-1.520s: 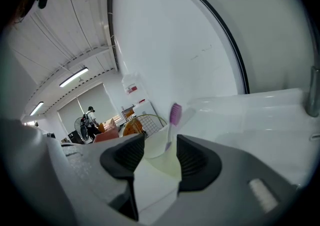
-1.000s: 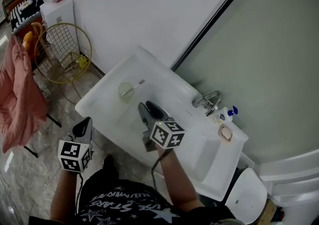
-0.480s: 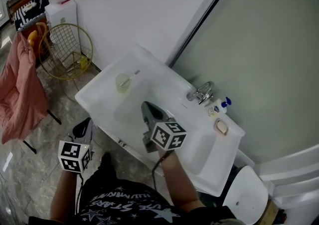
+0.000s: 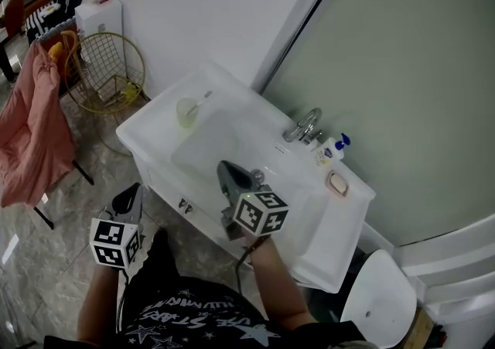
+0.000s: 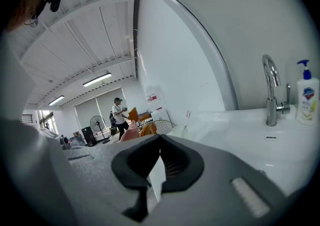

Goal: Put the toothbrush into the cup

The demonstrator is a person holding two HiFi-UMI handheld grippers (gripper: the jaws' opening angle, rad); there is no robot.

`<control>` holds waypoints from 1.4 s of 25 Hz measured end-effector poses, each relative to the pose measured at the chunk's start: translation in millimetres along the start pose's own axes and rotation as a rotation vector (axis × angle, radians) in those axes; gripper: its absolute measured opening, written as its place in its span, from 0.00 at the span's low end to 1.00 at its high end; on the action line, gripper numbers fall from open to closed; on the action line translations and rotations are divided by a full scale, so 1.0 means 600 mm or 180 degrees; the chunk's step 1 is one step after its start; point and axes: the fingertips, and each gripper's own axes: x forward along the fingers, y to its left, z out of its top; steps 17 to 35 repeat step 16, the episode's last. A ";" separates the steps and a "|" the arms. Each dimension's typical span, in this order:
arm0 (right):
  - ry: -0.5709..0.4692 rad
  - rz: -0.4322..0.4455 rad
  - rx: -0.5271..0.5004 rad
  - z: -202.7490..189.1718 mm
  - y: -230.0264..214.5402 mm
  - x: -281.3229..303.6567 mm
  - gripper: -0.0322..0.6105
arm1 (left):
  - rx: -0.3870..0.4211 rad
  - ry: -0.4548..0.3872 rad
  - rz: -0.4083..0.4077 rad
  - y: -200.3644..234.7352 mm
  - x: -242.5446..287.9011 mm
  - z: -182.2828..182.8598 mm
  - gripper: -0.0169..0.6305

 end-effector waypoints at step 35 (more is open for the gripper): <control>0.0079 0.0038 0.0105 -0.081 0.018 -0.161 0.06 | 0.0020 0.0084 0.0051 -0.112 -0.112 -0.054 0.04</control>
